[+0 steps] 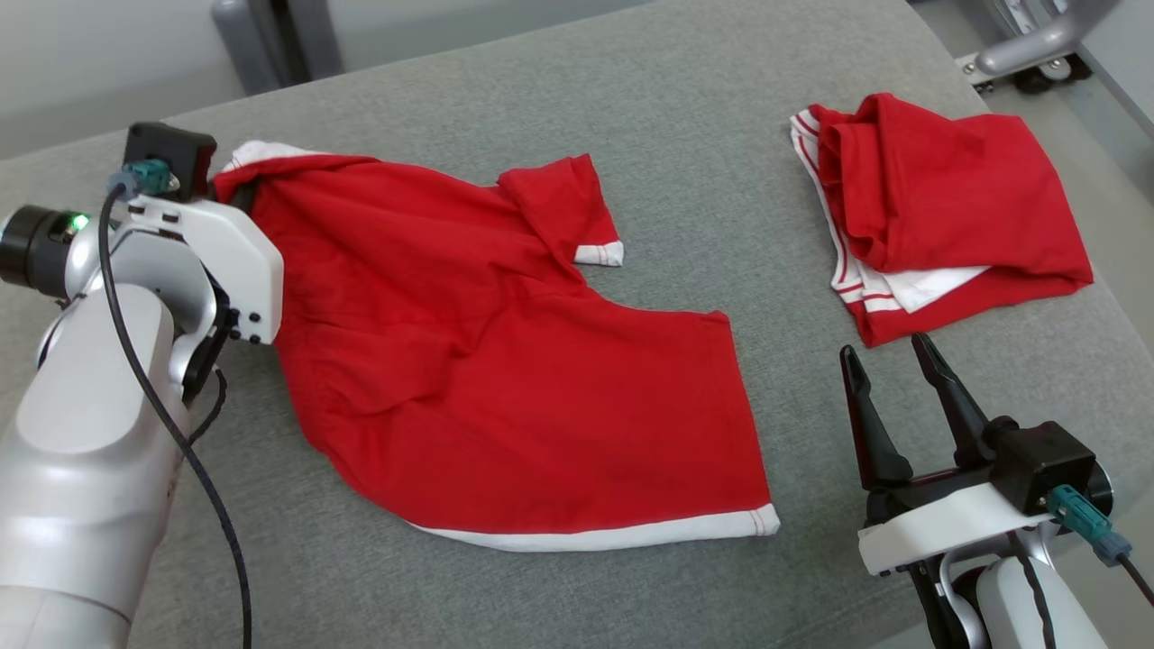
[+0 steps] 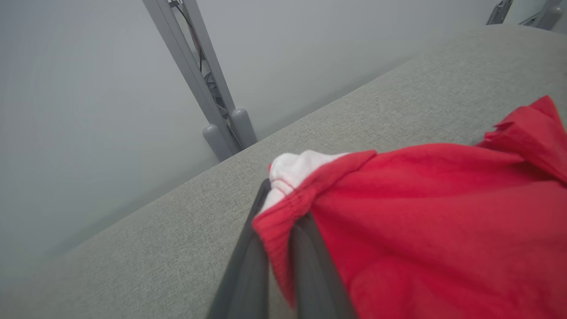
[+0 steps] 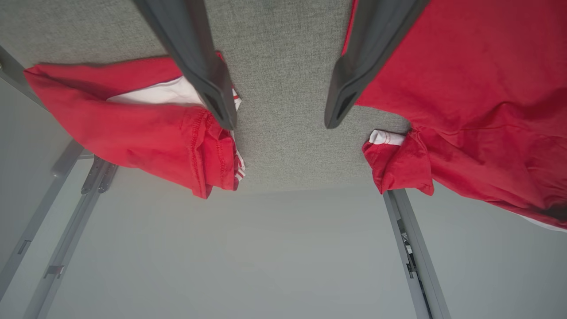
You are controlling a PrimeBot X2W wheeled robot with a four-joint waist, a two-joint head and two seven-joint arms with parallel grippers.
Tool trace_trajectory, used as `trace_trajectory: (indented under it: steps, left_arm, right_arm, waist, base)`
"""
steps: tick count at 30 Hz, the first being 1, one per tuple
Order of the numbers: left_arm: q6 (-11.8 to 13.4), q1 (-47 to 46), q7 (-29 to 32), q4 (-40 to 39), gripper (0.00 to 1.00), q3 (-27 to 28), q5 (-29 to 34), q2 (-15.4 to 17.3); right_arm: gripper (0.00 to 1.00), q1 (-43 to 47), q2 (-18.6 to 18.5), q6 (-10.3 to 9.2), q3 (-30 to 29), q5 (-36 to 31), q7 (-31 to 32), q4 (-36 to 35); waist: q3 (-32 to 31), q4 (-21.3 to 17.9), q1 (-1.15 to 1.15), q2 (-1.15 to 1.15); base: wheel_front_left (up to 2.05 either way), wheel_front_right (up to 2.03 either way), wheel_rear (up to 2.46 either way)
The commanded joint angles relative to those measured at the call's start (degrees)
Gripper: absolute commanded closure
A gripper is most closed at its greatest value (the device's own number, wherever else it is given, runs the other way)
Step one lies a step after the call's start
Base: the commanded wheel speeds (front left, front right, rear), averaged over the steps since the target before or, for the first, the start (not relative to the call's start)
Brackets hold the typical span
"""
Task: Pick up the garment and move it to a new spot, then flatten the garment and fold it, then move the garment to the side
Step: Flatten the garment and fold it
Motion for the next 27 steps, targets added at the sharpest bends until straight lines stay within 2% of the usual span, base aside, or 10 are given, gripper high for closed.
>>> trace_trajectory:
  steps: [1,3,4,9,15,23,27]
  left_arm:
    - [0.4,-1.5,0.0,0.6,1.00,-0.1,0.3,0.1]
    - [0.6,-2.3,0.2,2.5,1.00,-0.7,1.0,0.3]
    - [0.3,-2.7,0.6,4.5,0.00,-1.3,1.1,-0.2]
    - [0.2,-2.8,-1.6,7.6,0.00,-1.4,0.3,-0.9]
    - [1.6,-1.1,-8.4,7.6,0.00,0.7,-1.9,-1.7]
    - [4.1,6.3,-17.5,2.5,0.00,3.9,-5.3,-3.0]
    - [5.8,11.4,-19.5,-1.2,0.00,5.4,-6.4,-3.4]
  right_arm:
    - [0.00,-0.3,-0.1,-0.01,0.2,0.2,-0.3,0.0]
    - [0.00,-0.4,0.0,-0.01,0.4,0.4,-0.3,0.1]
    - [0.00,-0.4,0.0,-0.01,0.6,0.4,-0.3,0.4]
    - [0.00,-0.1,0.0,-0.01,0.6,1.2,-0.3,1.1]
    - [0.00,1.2,0.0,-0.01,-0.6,-0.1,-0.3,0.9]
    - [0.00,3.4,-0.8,-0.01,-1.5,-1.3,-0.3,1.0]
    - [0.00,4.2,-1.8,-0.01,-1.6,-2.1,-0.3,1.1]
  waist:
    - [0.6,-0.8,0.00,0.00]
    - [0.8,-1.3,0.00,0.00]
    - [0.8,-1.6,0.00,0.00]
    - [-0.1,-1.4,0.00,0.00]
    - [-3.1,0.9,0.00,0.00]
    - [-8.0,5.9,0.00,0.00]
    - [-9.5,7.5,0.00,0.00]
  base:
    - [0.00,0.00,0.00]
    - [0.00,0.00,0.00]
    - [0.00,0.00,0.00]
    - [0.00,0.00,0.00]
    - [0.00,0.00,0.00]
    - [0.00,0.00,0.00]
    - [0.00,0.00,0.00]
